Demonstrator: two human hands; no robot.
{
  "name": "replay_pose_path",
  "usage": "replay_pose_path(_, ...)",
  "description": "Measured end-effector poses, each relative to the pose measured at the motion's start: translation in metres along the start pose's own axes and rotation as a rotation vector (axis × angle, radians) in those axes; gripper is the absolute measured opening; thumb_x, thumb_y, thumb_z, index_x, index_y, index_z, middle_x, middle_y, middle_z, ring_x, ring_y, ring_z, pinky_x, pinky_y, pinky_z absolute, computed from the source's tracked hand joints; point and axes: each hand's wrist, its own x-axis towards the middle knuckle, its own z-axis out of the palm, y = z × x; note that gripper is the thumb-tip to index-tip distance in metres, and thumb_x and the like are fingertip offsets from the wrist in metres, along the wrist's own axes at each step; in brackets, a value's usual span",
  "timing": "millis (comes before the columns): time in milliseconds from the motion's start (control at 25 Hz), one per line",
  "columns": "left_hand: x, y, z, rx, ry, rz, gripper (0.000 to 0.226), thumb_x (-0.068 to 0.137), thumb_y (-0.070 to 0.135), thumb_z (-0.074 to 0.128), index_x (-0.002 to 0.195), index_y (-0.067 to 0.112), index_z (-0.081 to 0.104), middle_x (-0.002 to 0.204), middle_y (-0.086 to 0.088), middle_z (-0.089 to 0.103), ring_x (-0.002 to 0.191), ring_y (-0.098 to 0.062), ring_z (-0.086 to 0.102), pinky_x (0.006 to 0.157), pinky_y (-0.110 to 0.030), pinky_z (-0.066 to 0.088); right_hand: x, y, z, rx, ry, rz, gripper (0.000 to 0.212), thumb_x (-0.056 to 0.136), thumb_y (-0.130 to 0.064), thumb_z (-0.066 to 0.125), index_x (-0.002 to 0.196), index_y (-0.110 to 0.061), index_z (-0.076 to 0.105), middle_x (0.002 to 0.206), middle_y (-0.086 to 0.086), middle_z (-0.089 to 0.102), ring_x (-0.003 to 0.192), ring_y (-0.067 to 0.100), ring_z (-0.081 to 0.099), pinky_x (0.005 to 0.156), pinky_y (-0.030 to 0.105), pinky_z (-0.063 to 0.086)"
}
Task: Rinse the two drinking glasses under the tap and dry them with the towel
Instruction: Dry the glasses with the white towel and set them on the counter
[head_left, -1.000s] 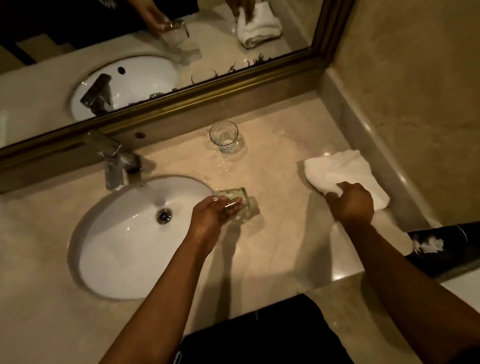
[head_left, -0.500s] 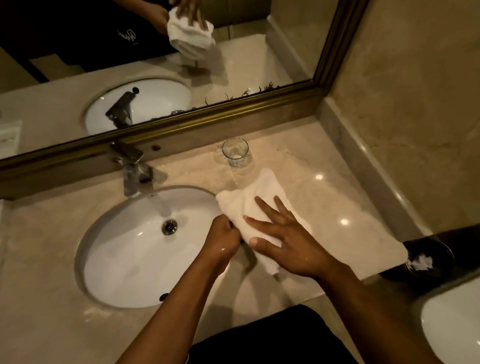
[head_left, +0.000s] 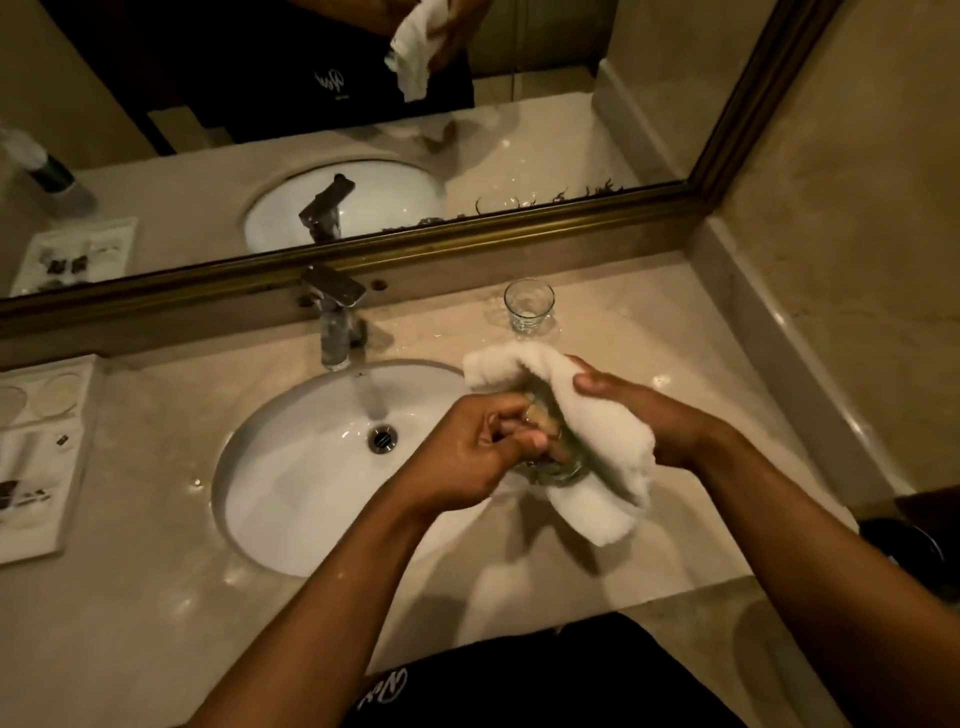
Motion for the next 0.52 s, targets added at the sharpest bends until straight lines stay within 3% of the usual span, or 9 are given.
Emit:
replay_pose_path(80,-0.001,0.013,-0.013,-0.049,-0.035,0.062,0.014,0.096,-0.008,0.058,0.103,-0.018,0.063,0.100,-0.026,0.076,0.097,-0.032,0.076,0.091,-0.039,0.059,0.000,-0.014,-0.002,0.204,-0.051,0.039,0.063,0.054,-0.048,0.089,0.105,-0.013,0.076,0.105,0.015,0.074,0.091,0.027,0.071,0.084,0.033,0.057)
replay_pose_path(160,-0.002,0.021,-0.017,-0.063,-0.050,0.099,0.015,0.096,-0.007,0.058,0.106,-0.017,0.063,0.102,-0.025,0.076,0.101,-0.035,0.075,0.094,-0.043,0.058,0.006,-0.010,-0.004,0.323,-0.010,0.057,0.052,0.059,-0.046,0.081,0.095,-0.008,0.080,0.092,0.016,0.075,0.079,0.026,0.072,0.074,0.030,0.059)
replay_pose_path(200,-0.003,0.024,-0.017,-0.062,-0.063,0.113,0.015,0.095,-0.007,0.059,0.106,-0.015,0.064,0.103,-0.023,0.077,0.103,-0.036,0.075,0.095,-0.045,0.057,0.011,-0.005,-0.006,0.379,0.074,0.077,0.050,0.067,-0.044,0.074,0.101,-0.008,0.079,0.093,0.014,0.074,0.080,0.024,0.071,0.075,0.028,0.059)
replay_pose_path(240,-0.004,0.027,-0.016,-0.057,-0.076,0.118,0.015,0.095,-0.005,0.060,0.107,-0.014,0.065,0.103,-0.023,0.077,0.104,-0.037,0.074,0.097,-0.048,0.057,0.015,0.002,-0.007,0.390,0.157,0.078,0.054,0.077,-0.040,0.068,0.120,-0.008,0.071,0.103,0.013,0.072,0.091,0.025,0.068,0.083,0.030,0.056)
replay_pose_path(280,-0.003,0.028,-0.017,-0.036,-0.087,0.116,0.015,0.095,-0.004,0.061,0.107,-0.012,0.066,0.104,-0.023,0.077,0.104,-0.036,0.074,0.098,-0.049,0.056,0.022,0.015,-0.014,0.418,0.201,0.064,0.066,0.086,-0.039,0.065,0.142,-0.008,0.051,0.119,0.011,0.063,0.106,0.026,0.058,0.097,0.036,0.048)
replay_pose_path(320,-0.002,0.032,-0.020,0.006,-0.097,0.105,0.015,0.095,-0.002,0.062,0.108,-0.009,0.067,0.104,-0.023,0.077,0.105,-0.034,0.074,0.098,-0.048,0.056,0.031,0.027,-0.020,0.487,0.208,0.032,0.083,0.087,-0.043,0.066,0.153,-0.007,0.031,0.128,0.012,0.048,0.116,0.028,0.044,0.107,0.042,0.035)
replay_pose_path(360,-0.001,0.034,-0.024,0.059,-0.109,0.083,0.015,0.095,-0.001,0.064,0.107,-0.007,0.068,0.104,-0.020,0.077,0.104,-0.030,0.075,0.098,-0.045,0.057,0.035,0.033,-0.019,0.556,0.185,0.005,0.094,0.083,-0.045,0.072,0.154,-0.005,0.024,0.128,0.013,0.040,0.117,0.028,0.037,0.111,0.045,0.027)
replay_pose_path(440,0.003,0.039,-0.035,0.207,-0.130,0.010,0.013,0.093,0.004,0.070,0.104,-0.001,0.072,0.100,-0.010,0.079,0.099,-0.018,0.075,0.093,-0.033,0.057,0.027,0.028,-0.005,0.623,0.131,0.009,0.083,0.076,-0.044,0.075,0.142,0.000,0.048,0.118,0.018,0.052,0.107,0.029,0.050,0.105,0.043,0.032)
replay_pose_path(520,0.006,0.039,-0.041,0.337,-0.136,-0.074,0.014,0.088,0.017,0.078,0.098,0.008,0.076,0.094,-0.001,0.078,0.090,-0.013,0.074,0.086,-0.030,0.058,0.024,0.026,0.009,0.551,0.059,0.018,0.065,0.068,-0.046,0.074,0.118,-0.005,0.071,0.109,0.020,0.067,0.094,0.031,0.064,0.096,0.040,0.043)
